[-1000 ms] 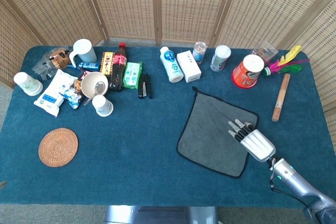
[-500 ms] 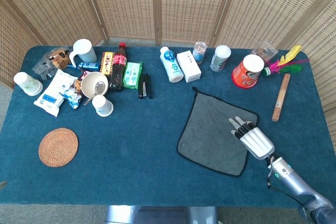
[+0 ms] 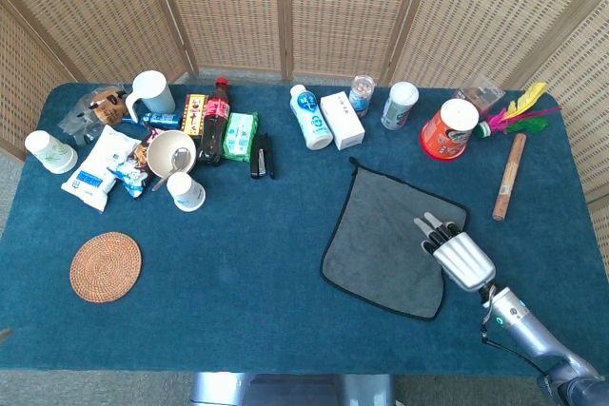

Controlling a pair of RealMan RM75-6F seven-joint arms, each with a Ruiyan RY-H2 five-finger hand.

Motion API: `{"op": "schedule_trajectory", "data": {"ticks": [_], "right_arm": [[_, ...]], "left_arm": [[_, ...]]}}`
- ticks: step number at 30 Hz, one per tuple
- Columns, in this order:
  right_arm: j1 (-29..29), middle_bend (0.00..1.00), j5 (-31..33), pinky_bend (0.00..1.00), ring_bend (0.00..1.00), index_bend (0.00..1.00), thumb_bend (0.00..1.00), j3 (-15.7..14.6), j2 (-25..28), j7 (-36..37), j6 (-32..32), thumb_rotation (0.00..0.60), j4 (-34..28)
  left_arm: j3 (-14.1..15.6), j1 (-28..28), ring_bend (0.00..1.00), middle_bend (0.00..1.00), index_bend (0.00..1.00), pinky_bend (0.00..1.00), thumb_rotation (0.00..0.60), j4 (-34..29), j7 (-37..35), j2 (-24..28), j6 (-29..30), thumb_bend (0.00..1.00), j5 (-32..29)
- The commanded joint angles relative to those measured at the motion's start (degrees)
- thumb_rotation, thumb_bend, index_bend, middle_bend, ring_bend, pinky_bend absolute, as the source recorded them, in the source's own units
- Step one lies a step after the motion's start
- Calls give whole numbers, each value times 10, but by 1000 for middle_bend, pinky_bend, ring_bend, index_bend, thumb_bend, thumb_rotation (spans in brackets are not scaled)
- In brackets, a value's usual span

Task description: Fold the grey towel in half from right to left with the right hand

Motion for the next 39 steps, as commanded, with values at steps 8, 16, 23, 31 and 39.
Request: {"op": "schedule_trajectory", "data": {"ticks": [8,16,23,31,39], "right_arm": [[1,158,3,376,129,503,234,-1,-7,12,5,600,6],[3,158,4,376,131,489,429,-4,-3,17,0,600,1],[3,163,2,376,138,504,474,-5,-1,10,5,600,-4],[9,195,-1,384,158,583,477,-2,5,-10,12,600,-36],[27,196,-1,384,159,587,476,5,16,-51,-7,600,-96]], "left_arm": [[1,-1,0,0,9,16,600,0,-1,0,-1,197,2],[1,-2,0,0,9,17,600,1,-2,1,-2,198,1],[2,-2,0,0,9,16,600,1,0,1,-3,197,3],[2,-2,0,0,9,16,600,-1,2,1,-3,198,2],[3,-2,0,0,9,17,600,-1,2,1,-4,197,5]]}}
